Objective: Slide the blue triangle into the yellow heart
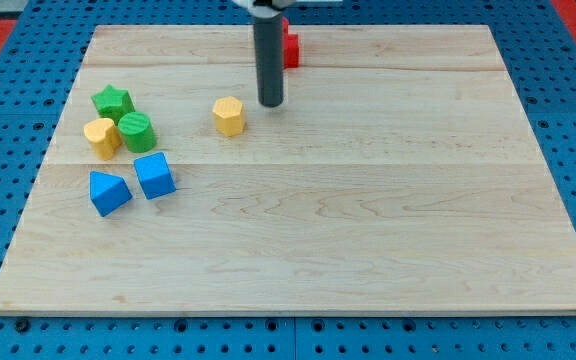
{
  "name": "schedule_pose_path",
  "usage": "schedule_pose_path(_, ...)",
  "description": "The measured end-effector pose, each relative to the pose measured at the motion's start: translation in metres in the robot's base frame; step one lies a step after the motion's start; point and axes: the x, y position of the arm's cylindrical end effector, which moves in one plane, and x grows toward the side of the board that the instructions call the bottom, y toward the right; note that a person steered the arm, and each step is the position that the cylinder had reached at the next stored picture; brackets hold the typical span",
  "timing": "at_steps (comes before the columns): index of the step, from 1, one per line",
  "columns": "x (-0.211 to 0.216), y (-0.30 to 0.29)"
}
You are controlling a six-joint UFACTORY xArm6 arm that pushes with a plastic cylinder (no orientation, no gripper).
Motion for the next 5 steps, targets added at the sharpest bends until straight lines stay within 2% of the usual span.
schedule_pose_path(1, 0.010, -0.081)
schedule_pose_path(2, 0.040, -0.057)
schedule_pose_path(3, 0.144, -0.050)
schedule_pose_path(4, 0.192, -0.115)
schedule_pose_path(5, 0.143, -0.122)
